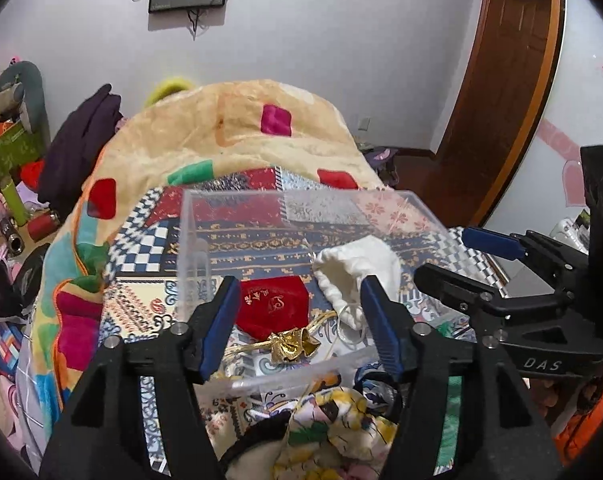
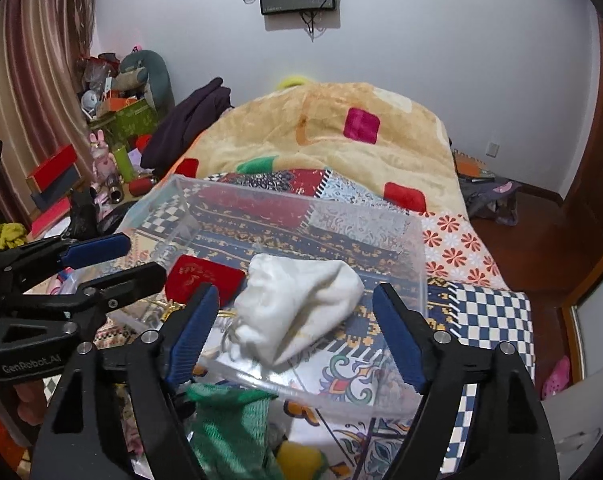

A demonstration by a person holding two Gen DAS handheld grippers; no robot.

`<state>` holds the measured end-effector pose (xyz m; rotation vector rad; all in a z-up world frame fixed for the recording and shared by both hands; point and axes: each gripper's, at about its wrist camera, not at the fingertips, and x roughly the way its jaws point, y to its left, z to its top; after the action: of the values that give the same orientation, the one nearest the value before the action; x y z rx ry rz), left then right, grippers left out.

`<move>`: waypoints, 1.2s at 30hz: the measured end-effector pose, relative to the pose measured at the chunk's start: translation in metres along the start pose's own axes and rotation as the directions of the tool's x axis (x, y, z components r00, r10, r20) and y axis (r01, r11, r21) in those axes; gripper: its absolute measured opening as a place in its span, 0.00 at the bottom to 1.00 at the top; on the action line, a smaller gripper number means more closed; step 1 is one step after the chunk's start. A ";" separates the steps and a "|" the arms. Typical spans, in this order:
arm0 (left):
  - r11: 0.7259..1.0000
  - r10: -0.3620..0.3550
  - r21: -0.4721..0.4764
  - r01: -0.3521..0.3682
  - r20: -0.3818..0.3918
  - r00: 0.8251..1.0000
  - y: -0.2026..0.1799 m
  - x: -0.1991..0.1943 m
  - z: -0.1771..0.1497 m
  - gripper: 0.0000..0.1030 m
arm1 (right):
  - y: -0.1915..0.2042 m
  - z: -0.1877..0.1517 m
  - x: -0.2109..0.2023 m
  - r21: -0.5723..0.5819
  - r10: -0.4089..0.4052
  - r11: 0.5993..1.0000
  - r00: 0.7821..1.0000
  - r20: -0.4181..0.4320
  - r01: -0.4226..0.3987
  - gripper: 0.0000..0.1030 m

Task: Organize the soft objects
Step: 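Lower the red pouch into the box with the left tool while the right tool drops the white bag in, then grasp the floral cloth with the left tool while the right tool grasps the green knit glove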

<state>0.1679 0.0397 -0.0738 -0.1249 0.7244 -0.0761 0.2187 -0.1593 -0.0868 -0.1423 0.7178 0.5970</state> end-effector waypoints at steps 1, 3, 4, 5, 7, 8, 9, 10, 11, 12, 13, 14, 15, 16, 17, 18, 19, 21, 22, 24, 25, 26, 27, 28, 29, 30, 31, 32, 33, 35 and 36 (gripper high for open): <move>1.000 0.003 0.001 -0.003 0.012 1.000 0.000 -0.005 0.000 0.65 | 0.000 0.000 -0.004 -0.001 -0.001 1.000 1.000 0.007 0.001 0.78; 1.000 0.020 0.011 -0.021 0.044 0.999 -0.002 -0.020 0.000 0.69 | 0.001 0.001 -0.014 -0.001 -0.001 1.000 1.000 0.031 0.001 0.80; 0.999 0.027 0.018 -0.028 0.059 0.998 -0.003 -0.026 -0.001 0.72 | 0.002 0.001 -0.019 0.000 0.000 1.000 0.999 0.040 0.000 0.80; 0.999 0.031 0.023 -0.033 0.069 0.997 -0.004 -0.030 -0.001 0.77 | 0.001 0.001 -0.026 0.002 0.002 1.000 0.998 0.055 -0.002 0.80; 0.998 0.039 0.038 -0.043 0.092 0.995 -0.007 -0.042 -0.005 0.83 | 0.000 -0.001 -0.038 0.011 0.008 1.000 0.997 0.080 -0.009 0.83; 0.998 0.044 0.047 -0.049 0.102 0.994 -0.009 -0.048 -0.008 0.86 | 0.000 -0.002 -0.043 0.017 0.012 1.000 0.996 0.091 -0.014 0.84; 0.997 0.047 0.055 -0.053 0.108 0.993 -0.010 -0.053 -0.012 0.88 | -0.001 -0.004 -0.048 0.023 0.018 1.000 0.995 0.102 -0.020 0.86; 0.997 0.049 0.060 -0.056 0.110 0.993 -0.011 -0.055 -0.014 0.89 | -0.001 -0.006 -0.053 0.026 0.023 0.999 0.994 0.109 -0.026 0.87; 0.996 0.052 0.069 -0.059 0.109 0.993 -0.012 -0.058 -0.018 0.90 | 0.000 -0.008 -0.056 0.027 0.028 0.999 0.993 0.113 -0.031 0.87; 0.995 0.052 0.075 -0.060 0.105 0.993 -0.013 -0.059 -0.022 0.91 | 0.001 -0.011 -0.059 0.026 0.031 0.999 0.993 0.115 -0.035 0.87; 0.995 0.052 0.082 -0.060 0.097 0.994 -0.015 -0.059 -0.025 0.91 | 0.002 -0.014 -0.060 0.024 0.035 0.999 0.993 0.114 -0.038 0.87; 0.994 0.052 0.088 -0.060 0.088 0.995 -0.017 -0.059 -0.030 0.91 | 0.004 -0.018 -0.061 0.022 0.036 0.999 0.993 0.110 -0.038 0.87; 0.994 0.052 0.093 -0.059 0.075 0.996 -0.018 -0.057 -0.035 0.91 | 0.005 -0.021 -0.061 0.021 0.036 0.999 0.994 0.105 -0.038 0.87; 0.994 0.051 0.094 -0.057 0.065 0.997 -0.018 -0.056 -0.039 0.91 | 0.006 -0.025 -0.060 0.021 0.035 0.999 0.994 0.099 -0.037 0.87; 0.994 0.049 0.093 -0.054 0.054 0.997 -0.018 -0.054 -0.044 0.91 | 0.007 -0.029 -0.059 0.022 0.034 0.999 0.995 0.092 -0.036 0.87; 0.995 0.048 0.090 -0.051 0.041 0.998 -0.018 -0.052 -0.049 0.91 | 0.008 -0.034 -0.056 0.023 0.038 0.999 0.996 0.079 -0.040 0.87; 0.995 0.048 0.086 -0.051 0.027 0.998 -0.017 -0.049 -0.054 0.91 | 0.009 -0.037 -0.054 0.023 0.042 0.999 0.997 0.068 -0.043 0.87; 0.996 0.054 0.076 -0.054 0.005 0.999 -0.014 -0.043 -0.064 0.91 | 0.010 -0.045 -0.049 0.021 0.048 0.999 0.998 0.042 -0.049 0.87; 0.996 0.056 0.071 -0.056 -0.005 0.998 -0.012 -0.039 -0.068 0.91 | 0.012 -0.049 -0.046 0.019 0.050 0.999 0.998 0.029 -0.051 0.87; 0.997 0.062 0.058 -0.060 -0.028 0.998 -0.007 -0.032 -0.077 0.91 | 0.014 -0.058 -0.039 0.017 0.059 0.998 0.998 0.002 -0.059 0.87; 0.997 0.063 0.050 -0.061 -0.039 0.997 -0.005 -0.029 -0.081 0.91 | 0.015 -0.062 -0.036 0.018 0.068 0.998 0.998 -0.016 -0.068 0.86; 0.997 0.064 0.047 -0.062 -0.043 0.997 -0.004 -0.027 -0.083 0.89 | 0.015 -0.067 -0.034 0.017 0.077 0.997 0.997 -0.029 -0.076 0.86; 0.997 0.065 0.044 -0.063 -0.049 0.997 -0.002 -0.024 -0.086 0.87 | 0.016 -0.070 -0.031 0.015 0.083 0.996 0.995 -0.046 -0.083 0.86; 0.997 0.065 0.045 -0.062 -0.054 0.996 -0.002 -0.023 -0.088 0.82 | 0.016 -0.074 -0.028 0.016 0.088 0.996 0.994 -0.059 -0.087 0.85; 0.997 0.062 0.047 -0.059 -0.062 0.996 -0.001 -0.021 -0.089 0.77 | 0.016 -0.076 -0.027 0.013 0.092 0.996 0.993 -0.069 -0.091 0.83; 0.998 0.054 0.046 -0.051 -0.070 0.996 -0.001 -0.018 -0.090 0.75 | 0.017 -0.078 -0.024 0.007 0.096 0.995 0.992 -0.082 -0.095 0.76; 0.998 0.051 0.045 -0.047 -0.074 0.996 -0.001 -0.017 -0.091 0.71 | 0.020 -0.079 -0.022 0.001 0.097 0.995 0.991 -0.096 -0.097 0.69; 0.998 0.049 0.044 -0.045 -0.077 0.996 -0.001 -0.015 -0.092 0.66 | 0.021 -0.080 -0.020 -0.005 0.097 0.995 0.990 -0.105 -0.098 0.65; 0.998 0.044 0.045 -0.041 -0.081 0.996 -0.001 -0.013 -0.093 0.64 | 0.022 -0.081 -0.019 -0.011 0.098 0.995 0.989 -0.113 -0.100 0.60; 0.998 0.039 0.047 -0.035 -0.089 0.995 -0.002 -0.010 -0.094 0.52 | 0.024 -0.083 -0.018 -0.024 0.097 0.995 0.988 -0.119 -0.100 0.53; 0.998 0.034 0.050 -0.029 -0.099 0.995 -0.003 -0.008 -0.095 0.49 | 0.025 -0.084 -0.018 -0.033 0.093 0.995 0.989 -0.119 -0.097 0.51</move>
<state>0.0991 0.0295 -0.1388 -0.0635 0.8233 -0.0699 0.1457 -0.1738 -0.1357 -0.1806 0.8303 0.6982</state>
